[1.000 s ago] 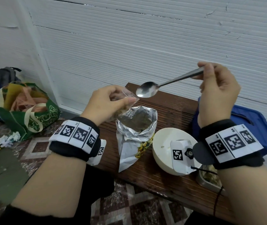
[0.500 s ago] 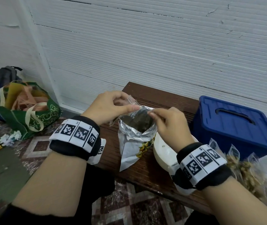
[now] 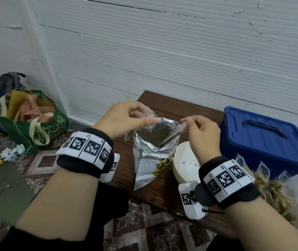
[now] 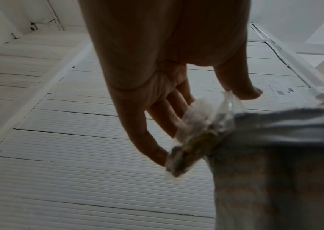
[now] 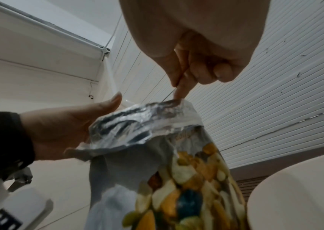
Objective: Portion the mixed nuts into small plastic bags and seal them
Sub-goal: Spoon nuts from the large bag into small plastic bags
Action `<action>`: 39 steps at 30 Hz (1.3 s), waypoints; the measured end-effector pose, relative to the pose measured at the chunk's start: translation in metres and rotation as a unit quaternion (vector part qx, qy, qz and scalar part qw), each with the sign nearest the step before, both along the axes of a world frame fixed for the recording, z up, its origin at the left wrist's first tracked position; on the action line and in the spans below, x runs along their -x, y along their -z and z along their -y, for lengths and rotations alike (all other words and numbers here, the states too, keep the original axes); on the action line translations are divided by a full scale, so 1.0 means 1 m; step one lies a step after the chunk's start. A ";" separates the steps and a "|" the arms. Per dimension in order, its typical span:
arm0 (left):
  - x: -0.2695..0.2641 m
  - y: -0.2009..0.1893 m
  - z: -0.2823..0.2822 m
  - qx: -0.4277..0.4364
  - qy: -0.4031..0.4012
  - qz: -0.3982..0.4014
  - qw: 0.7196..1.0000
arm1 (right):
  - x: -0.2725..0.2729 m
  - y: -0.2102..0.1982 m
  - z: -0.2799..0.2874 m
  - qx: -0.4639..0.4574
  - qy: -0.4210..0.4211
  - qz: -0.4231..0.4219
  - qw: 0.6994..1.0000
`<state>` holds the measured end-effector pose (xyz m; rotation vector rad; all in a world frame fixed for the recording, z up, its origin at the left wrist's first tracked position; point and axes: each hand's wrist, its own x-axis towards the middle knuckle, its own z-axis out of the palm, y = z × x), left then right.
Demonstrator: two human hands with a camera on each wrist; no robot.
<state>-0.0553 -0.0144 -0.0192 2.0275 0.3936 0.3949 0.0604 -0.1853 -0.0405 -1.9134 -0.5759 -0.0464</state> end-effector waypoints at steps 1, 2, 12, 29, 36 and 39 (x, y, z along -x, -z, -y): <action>0.001 0.000 0.000 0.001 0.002 -0.001 1.000 | -0.003 -0.002 0.001 -0.007 0.019 -0.006 1.000; 0.001 -0.001 0.000 0.002 0.004 -0.001 1.000 | -0.005 -0.004 0.002 -0.013 0.035 -0.012 0.999; 0.006 -0.004 -0.005 0.002 -0.025 0.016 1.000 | -0.029 -0.022 0.014 -0.032 0.112 -0.041 0.992; -0.007 -0.001 0.011 -0.085 0.001 -0.029 0.996 | -0.043 -0.055 0.010 -0.045 0.085 0.008 0.995; -0.014 0.005 0.017 -0.099 -0.002 -0.021 0.995 | -0.024 -0.055 -0.001 -0.047 0.045 0.008 0.998; -0.015 0.006 0.019 -0.098 -0.007 -0.011 0.995 | -0.015 -0.055 -0.002 -0.079 -0.012 0.029 0.996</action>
